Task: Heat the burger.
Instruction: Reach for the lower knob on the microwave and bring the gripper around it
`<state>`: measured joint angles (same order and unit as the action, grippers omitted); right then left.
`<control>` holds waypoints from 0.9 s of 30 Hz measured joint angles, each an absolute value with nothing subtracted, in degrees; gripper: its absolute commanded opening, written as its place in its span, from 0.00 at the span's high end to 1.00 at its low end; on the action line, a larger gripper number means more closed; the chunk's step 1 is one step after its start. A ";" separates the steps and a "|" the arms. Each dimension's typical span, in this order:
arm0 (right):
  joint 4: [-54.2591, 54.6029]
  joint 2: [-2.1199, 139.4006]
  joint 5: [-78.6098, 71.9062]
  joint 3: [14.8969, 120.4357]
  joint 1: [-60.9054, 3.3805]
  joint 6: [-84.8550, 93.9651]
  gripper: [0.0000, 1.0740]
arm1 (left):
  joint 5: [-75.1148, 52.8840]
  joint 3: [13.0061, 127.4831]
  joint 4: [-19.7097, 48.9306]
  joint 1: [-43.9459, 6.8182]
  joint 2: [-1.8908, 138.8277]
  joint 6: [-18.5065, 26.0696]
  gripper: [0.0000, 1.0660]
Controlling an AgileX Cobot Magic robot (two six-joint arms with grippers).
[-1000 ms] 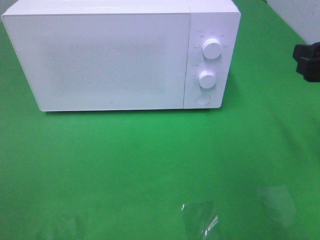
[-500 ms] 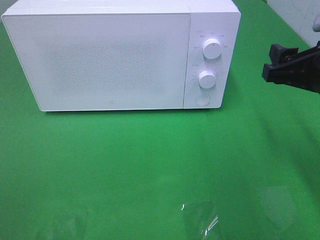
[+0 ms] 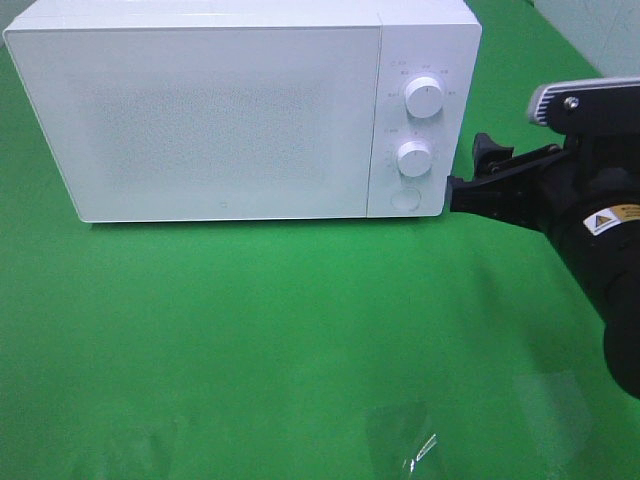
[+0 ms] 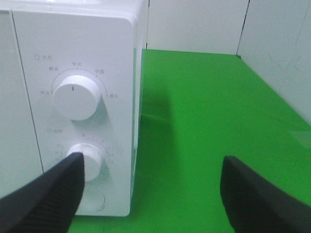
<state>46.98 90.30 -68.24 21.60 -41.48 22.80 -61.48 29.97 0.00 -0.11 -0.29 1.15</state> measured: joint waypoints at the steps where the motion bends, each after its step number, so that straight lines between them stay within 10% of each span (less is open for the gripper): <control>1: 48.64 91.79 -68.64 22.35 -42.74 22.80 0.31 | -61.48 29.97 0.00 -0.11 -0.29 1.15 0.08; 27: 45.26 109.95 -68.87 37.59 -43.26 21.20 0.31 | -61.48 29.97 0.00 -0.11 -0.29 1.15 0.08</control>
<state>45.26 109.95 -68.87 37.59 -43.26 21.20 -61.48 29.97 0.00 -0.11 -0.29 1.15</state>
